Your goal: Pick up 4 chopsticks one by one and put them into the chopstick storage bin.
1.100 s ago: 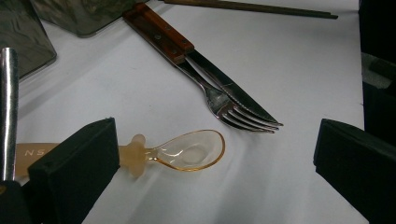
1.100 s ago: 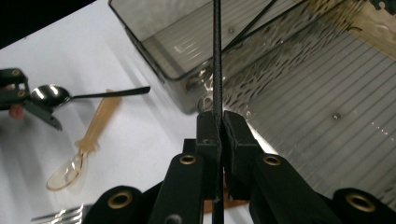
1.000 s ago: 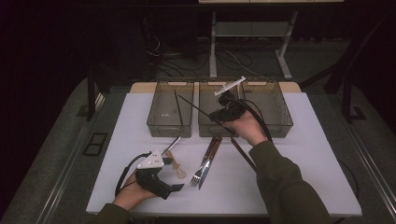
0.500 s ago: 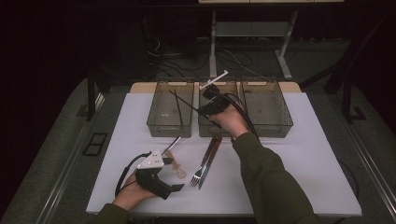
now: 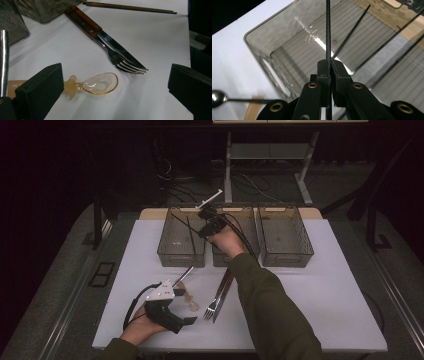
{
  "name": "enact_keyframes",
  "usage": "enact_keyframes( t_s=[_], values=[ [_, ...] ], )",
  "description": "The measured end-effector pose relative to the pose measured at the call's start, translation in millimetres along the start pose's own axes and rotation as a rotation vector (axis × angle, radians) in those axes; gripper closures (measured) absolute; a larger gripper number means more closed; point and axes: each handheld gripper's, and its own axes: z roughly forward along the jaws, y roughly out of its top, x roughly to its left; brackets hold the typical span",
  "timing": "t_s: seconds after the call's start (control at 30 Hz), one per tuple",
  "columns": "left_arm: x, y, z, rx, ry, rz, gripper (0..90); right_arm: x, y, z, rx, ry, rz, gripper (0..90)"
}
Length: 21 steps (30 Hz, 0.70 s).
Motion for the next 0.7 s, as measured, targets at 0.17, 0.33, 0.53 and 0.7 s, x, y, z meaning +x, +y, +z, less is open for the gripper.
enact_keyframes(
  t_s=[0.17, 0.33, 0.53, 0.7],
  values=[
    [0.2, 0.2, -1.0, -0.009, -0.003, -0.003, 0.0, 1.1, 11.2, 15.0, 0.020, -0.017, 0.024, 85.7],
    [0.7, 0.6, -1.7, -0.011, -0.006, 0.000, 0.0, 2.7, 19.0, 29.0, 0.041, -0.038, 0.044, 85.8],
    [0.0, 1.2, -1.6, -0.016, -0.013, 0.002, 0.0, 1.4, 23.8, 42.0, 0.056, -0.061, 0.067, 85.7],
    [0.4, 1.7, -1.9, -0.013, -0.015, 0.004, 0.0, 1.5, 25.8, 49.7, 0.065, -0.061, 0.080, 85.7]
  ],
)
